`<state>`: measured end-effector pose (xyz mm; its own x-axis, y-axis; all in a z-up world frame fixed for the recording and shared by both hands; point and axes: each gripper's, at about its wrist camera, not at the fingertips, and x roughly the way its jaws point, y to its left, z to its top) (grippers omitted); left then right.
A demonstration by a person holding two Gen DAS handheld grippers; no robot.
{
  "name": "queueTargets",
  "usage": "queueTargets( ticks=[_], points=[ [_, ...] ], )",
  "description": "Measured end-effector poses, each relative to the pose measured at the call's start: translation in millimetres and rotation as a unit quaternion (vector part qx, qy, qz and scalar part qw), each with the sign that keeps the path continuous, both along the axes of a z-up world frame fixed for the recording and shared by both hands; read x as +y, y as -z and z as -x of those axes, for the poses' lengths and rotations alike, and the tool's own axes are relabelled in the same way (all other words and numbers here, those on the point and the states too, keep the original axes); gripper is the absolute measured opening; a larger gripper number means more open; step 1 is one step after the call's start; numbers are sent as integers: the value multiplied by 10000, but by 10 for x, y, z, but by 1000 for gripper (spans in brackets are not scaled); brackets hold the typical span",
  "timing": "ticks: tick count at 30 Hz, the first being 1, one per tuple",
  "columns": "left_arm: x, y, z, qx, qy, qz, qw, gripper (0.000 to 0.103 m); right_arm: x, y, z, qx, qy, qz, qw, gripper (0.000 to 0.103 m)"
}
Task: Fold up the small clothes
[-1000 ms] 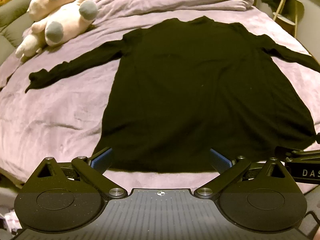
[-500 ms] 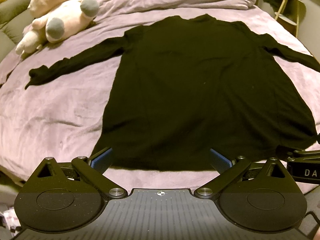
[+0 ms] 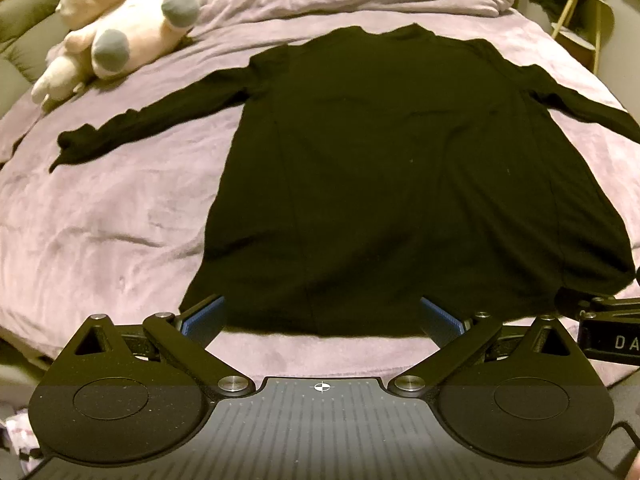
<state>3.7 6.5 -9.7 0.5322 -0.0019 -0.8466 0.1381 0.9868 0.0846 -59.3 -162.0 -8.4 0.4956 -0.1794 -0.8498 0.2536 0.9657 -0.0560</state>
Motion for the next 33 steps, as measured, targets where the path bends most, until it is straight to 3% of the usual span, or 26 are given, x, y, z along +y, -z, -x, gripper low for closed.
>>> queueTargets(
  ticks=[33],
  points=[
    [-23, 25, 30, 118, 4, 23, 9999, 103, -6, -12, 20, -21, 24, 11, 10000, 99]
  ],
)
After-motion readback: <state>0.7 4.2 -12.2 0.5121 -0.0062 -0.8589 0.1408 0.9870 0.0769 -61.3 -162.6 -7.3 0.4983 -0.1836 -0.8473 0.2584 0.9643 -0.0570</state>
